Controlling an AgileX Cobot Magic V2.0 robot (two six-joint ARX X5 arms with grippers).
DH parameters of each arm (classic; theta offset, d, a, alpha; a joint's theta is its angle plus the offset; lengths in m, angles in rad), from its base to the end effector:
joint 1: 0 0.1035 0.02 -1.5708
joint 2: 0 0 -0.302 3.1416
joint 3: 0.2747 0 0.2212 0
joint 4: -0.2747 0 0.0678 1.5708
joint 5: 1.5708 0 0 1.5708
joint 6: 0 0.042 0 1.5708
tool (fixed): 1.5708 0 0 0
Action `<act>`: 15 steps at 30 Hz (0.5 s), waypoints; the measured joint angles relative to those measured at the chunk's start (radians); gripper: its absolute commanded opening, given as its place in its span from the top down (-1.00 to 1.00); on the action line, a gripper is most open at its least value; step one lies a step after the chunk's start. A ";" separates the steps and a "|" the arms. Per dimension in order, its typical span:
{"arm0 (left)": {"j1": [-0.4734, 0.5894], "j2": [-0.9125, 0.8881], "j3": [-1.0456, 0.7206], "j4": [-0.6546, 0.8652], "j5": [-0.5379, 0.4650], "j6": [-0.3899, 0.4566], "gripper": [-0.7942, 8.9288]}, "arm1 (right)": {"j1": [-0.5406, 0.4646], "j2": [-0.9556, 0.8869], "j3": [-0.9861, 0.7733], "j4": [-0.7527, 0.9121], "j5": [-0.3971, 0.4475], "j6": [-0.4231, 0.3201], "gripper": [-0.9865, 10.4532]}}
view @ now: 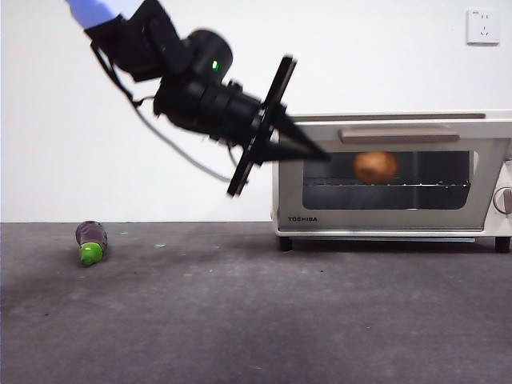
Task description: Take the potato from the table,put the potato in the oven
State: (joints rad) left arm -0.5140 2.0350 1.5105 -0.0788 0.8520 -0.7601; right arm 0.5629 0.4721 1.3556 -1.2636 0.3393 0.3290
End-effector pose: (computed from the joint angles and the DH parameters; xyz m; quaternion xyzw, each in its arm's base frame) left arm 0.3747 -0.2479 0.2647 -0.3212 0.4955 -0.4510 0.6693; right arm -0.0437 -0.0441 0.4036 0.0786 0.1857 0.0802 0.9762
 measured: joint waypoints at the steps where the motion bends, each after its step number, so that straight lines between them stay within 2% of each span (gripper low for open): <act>1: -0.001 0.000 0.019 -0.009 -0.004 0.000 0.85 | 0.000 0.000 0.000 0.000 0.000 0.000 0.85; 10: 0.011 0.000 0.197 -0.071 -0.111 0.000 0.85 | 0.000 0.000 0.000 0.000 0.000 0.000 0.85; 15: 0.030 0.000 0.236 -0.079 -0.099 0.000 0.85 | 0.000 0.000 0.000 0.000 0.000 0.000 0.85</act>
State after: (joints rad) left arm -0.4839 2.0350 1.7466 -0.1574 0.7528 -0.7597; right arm 0.5629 0.4721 1.3556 -1.2636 0.3389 0.3294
